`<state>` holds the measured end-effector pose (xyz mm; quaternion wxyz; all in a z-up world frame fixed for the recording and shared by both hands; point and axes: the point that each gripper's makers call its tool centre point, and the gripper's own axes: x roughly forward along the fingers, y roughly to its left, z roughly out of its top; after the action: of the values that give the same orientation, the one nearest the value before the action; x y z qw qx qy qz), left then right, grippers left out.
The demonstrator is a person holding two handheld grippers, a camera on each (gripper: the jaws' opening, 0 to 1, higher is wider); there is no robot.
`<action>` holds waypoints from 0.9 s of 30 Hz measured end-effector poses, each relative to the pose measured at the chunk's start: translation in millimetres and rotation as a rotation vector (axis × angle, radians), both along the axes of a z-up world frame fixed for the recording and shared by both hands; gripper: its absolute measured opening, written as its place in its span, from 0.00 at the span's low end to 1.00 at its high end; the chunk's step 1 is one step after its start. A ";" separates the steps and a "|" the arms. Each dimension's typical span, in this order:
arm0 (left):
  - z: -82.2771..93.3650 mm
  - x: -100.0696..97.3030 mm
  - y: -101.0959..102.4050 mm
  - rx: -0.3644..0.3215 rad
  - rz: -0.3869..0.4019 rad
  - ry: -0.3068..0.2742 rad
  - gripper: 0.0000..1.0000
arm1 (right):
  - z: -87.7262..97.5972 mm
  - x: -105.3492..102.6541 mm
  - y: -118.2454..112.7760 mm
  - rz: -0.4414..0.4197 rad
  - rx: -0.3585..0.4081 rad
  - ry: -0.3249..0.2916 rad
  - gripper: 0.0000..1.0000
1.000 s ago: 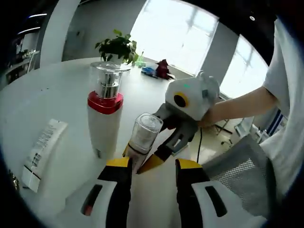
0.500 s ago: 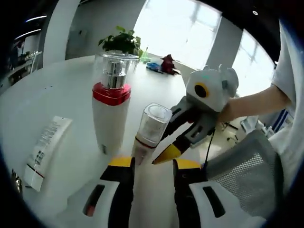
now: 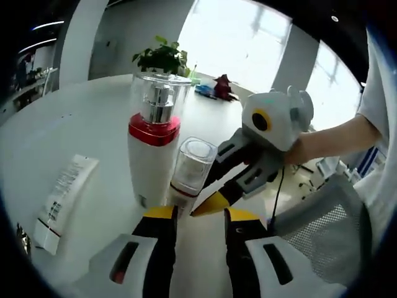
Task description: Arrange the skincare products in the storage area until every visible bottle or jar stands upright without overlapping.
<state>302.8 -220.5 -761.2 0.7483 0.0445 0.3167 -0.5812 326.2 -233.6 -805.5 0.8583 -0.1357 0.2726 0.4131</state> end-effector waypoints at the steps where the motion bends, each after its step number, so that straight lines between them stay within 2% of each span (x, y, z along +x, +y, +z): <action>1: 0.0 0.6 0.0 0.000 0.001 0.000 0.23 | 0.0 0.2 -0.2 0.000 -0.001 0.000 0.16; 13: 0.5 0.6 1.8 0.002 -0.003 0.002 0.25 | 0.7 -0.6 -1.5 -0.010 0.004 0.011 0.20; 16: 3.3 -0.2 4.4 0.006 -0.001 -0.001 0.27 | 8.0 -3.4 -1.3 -0.025 0.041 0.023 0.24; 27: 21.2 -12.2 27.3 0.020 0.040 -0.025 0.37 | 25.1 -22.3 4.9 -0.037 0.032 0.033 0.38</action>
<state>290.5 -193.2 -739.9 0.7633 0.0528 0.3139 -0.5622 303.9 -228.7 -780.4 0.8632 -0.1102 0.2826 0.4036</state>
